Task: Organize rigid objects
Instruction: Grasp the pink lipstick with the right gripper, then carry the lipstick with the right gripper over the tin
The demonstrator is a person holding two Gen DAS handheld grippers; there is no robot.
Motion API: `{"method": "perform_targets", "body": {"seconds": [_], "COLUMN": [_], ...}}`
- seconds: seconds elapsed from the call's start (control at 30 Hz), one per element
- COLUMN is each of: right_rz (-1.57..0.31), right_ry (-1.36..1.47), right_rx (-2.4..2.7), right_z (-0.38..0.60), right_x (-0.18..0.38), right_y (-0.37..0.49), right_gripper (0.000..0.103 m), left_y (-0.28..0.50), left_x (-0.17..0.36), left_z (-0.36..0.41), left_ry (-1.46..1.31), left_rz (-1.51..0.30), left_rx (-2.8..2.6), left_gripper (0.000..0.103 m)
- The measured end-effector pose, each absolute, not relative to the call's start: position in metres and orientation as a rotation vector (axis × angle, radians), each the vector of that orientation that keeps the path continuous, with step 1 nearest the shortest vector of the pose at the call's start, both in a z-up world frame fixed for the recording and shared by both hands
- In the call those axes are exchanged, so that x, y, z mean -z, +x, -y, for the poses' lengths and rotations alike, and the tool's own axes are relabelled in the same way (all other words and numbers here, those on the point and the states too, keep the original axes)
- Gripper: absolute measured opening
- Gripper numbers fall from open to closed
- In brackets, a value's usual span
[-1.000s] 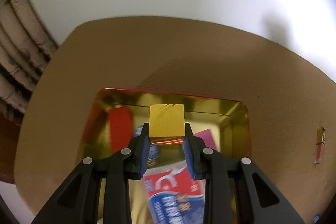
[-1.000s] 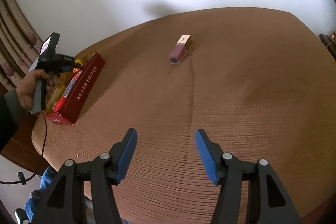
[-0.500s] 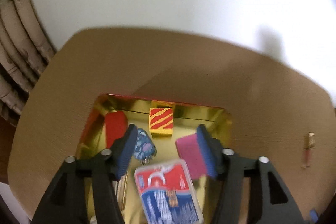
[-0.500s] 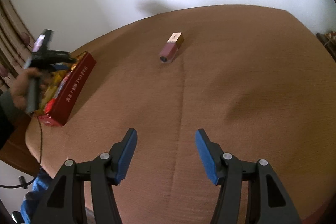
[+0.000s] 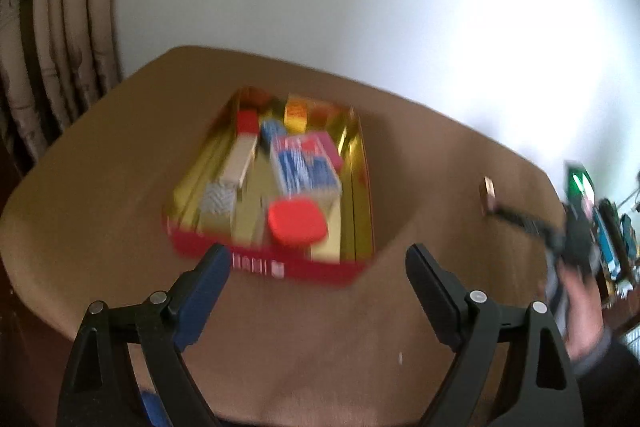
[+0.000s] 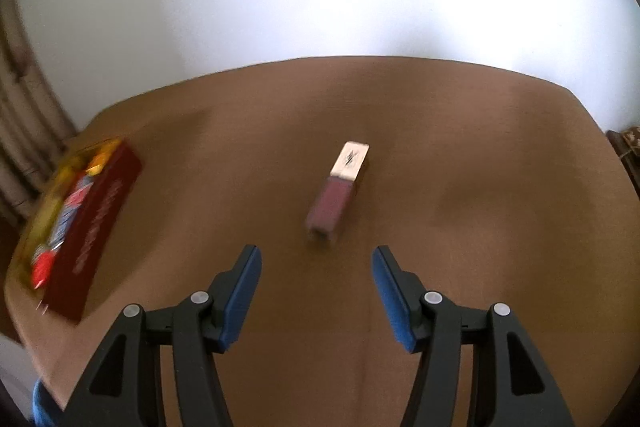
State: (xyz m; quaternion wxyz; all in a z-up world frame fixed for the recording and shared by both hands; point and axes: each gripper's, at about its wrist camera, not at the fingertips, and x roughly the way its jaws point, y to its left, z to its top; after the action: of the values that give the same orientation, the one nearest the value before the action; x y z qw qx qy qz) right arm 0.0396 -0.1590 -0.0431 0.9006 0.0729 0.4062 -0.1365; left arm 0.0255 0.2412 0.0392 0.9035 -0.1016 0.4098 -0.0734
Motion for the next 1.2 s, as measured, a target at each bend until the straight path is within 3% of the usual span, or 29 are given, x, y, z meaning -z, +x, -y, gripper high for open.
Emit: {"method": "perform_targets", "body": {"seconds": [0.27, 0.3, 0.33, 0.57, 1.2], "right_rz": [-0.882, -0.881, -0.874, -0.844, -0.597], "right_ry": [0.208, 0.208, 0.202, 0.11, -0.181], "right_rx": [0.35, 0.374, 0.396, 0.387, 0.309], "right_z": [0.175, 0.178, 0.181, 0.162, 0.001], "right_x": [0.059, 0.061, 0.062, 0.043, -0.114], "right_y": [0.09, 0.092, 0.093, 0.087, 0.033], "right_gripper": [0.056, 0.035, 0.021, 0.02, 0.02], "left_y": [-0.013, -0.013, -0.014, -0.012, -0.038], "left_x": [-0.017, -0.015, -0.016, -0.014, -0.05], "left_z": [-0.224, -0.221, -0.219, -0.237, -0.259], "left_ry": [-0.247, -0.235, -0.231, -0.283, -0.26], "left_rz": [-0.883, -0.883, -0.88, -0.852, -0.675], "left_rx": [0.234, 0.248, 0.247, 0.206, 0.05], "left_gripper": [0.086, 0.086, 0.086, 0.086, 0.086]}}
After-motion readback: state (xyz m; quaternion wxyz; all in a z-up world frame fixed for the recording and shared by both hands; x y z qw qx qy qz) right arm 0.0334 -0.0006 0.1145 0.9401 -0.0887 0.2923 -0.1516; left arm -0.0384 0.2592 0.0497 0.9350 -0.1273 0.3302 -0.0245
